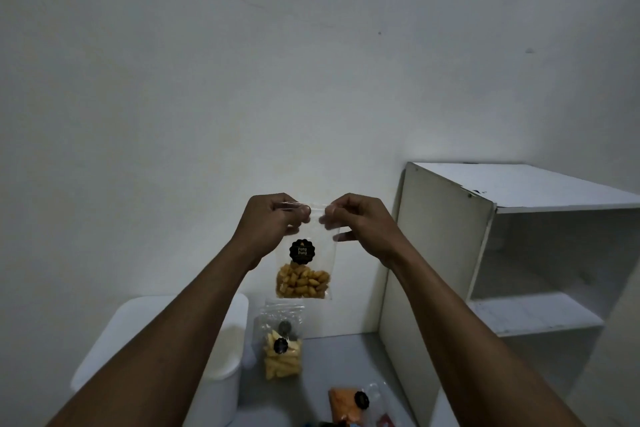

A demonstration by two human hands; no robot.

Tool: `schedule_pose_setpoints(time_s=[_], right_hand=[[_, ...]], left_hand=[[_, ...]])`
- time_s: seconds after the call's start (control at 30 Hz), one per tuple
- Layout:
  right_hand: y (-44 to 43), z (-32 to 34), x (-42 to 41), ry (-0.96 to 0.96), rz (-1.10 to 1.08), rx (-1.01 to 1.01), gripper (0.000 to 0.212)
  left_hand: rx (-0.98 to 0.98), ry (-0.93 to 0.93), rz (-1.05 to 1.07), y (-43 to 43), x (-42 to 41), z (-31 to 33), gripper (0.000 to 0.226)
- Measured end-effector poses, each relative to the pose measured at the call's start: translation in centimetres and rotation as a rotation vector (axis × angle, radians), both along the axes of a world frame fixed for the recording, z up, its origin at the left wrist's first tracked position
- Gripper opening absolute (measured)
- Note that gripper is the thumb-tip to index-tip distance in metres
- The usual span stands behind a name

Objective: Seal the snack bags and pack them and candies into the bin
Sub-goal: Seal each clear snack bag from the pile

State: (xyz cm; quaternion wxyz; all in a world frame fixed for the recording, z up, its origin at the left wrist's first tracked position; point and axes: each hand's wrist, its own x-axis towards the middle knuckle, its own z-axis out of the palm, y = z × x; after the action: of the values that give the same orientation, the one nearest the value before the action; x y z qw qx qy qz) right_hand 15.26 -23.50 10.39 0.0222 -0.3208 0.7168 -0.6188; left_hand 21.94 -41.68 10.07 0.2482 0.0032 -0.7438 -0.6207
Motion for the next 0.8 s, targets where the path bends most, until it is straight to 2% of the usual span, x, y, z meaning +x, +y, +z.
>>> schedule_pose_setpoints(time_s=[0.3, 0.5, 0.57, 0.7, 0.8], right_hand=[[0.0, -1.3, 0.4, 0.04, -0.097, 0.009, 0.011], [-0.9, -1.7, 1.1, 0.059, -0.091, 0.068, 0.015], [-0.9, -1.4, 1.1, 0.086, -0.115, 0.078, 0.012], [-0.6, -1.1, 1.1, 0.075, -0.126, 0.054, 0.01], [-0.9, -1.4, 1.1, 0.049, -0.118, 0.046, 0.01]], left_hand=[[-0.072, -0.076, -0.068, 0.3, 0.0, -0.7, 0.006], [-0.186, -0.003, 0.003, 0.1, -0.2, -1.1, 0.006], [-0.139, 0.014, -0.018, 0.3, -0.2, -1.4, 0.008], [0.093, 0.009, -0.059, -0.7, 0.2, -1.7, 0.007], [0.01, 0.044, 0.01, -1.4, 0.2, -1.9, 0.009]])
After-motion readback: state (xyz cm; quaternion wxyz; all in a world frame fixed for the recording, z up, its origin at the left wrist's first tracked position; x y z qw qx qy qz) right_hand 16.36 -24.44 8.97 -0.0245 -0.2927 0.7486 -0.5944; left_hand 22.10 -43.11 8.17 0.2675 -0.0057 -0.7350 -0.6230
